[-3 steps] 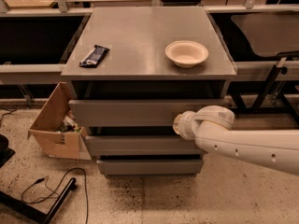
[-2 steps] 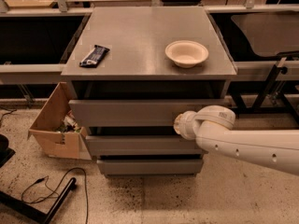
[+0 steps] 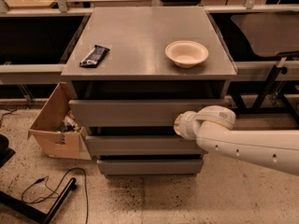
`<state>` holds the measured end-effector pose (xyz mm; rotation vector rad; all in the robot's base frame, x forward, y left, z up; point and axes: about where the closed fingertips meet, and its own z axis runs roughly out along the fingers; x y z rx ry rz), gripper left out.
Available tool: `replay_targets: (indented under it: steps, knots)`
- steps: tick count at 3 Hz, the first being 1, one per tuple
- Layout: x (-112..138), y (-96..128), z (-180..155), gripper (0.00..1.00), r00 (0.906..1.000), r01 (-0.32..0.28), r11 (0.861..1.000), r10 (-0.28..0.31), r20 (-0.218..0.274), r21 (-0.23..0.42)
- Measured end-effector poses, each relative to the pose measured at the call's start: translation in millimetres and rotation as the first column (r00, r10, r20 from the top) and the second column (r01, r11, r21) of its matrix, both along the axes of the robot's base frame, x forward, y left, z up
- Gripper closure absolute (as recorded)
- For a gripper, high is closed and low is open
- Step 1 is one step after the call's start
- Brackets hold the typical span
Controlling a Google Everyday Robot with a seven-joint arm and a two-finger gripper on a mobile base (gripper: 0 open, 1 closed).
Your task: Close top drawer
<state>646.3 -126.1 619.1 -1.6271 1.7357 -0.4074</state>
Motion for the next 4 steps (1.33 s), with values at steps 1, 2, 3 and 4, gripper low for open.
replay_targets:
  steps: [1,2,3,4]
  knots:
    - [0.0,0.0,0.0,0.06,1.0000,0.000,1.000,0.000,0.000,0.000]
    - [0.0,0.0,0.0,0.00,1.0000,0.000,1.000,0.000,0.000,0.000]
    - [0.0,0.1,0.0,0.02,1.0000,0.000,1.000,0.000,0.000,0.000]
    - [-0.2,0.0,0.0,0.24,1.0000,0.000,1.000,0.000,0.000,0.000]
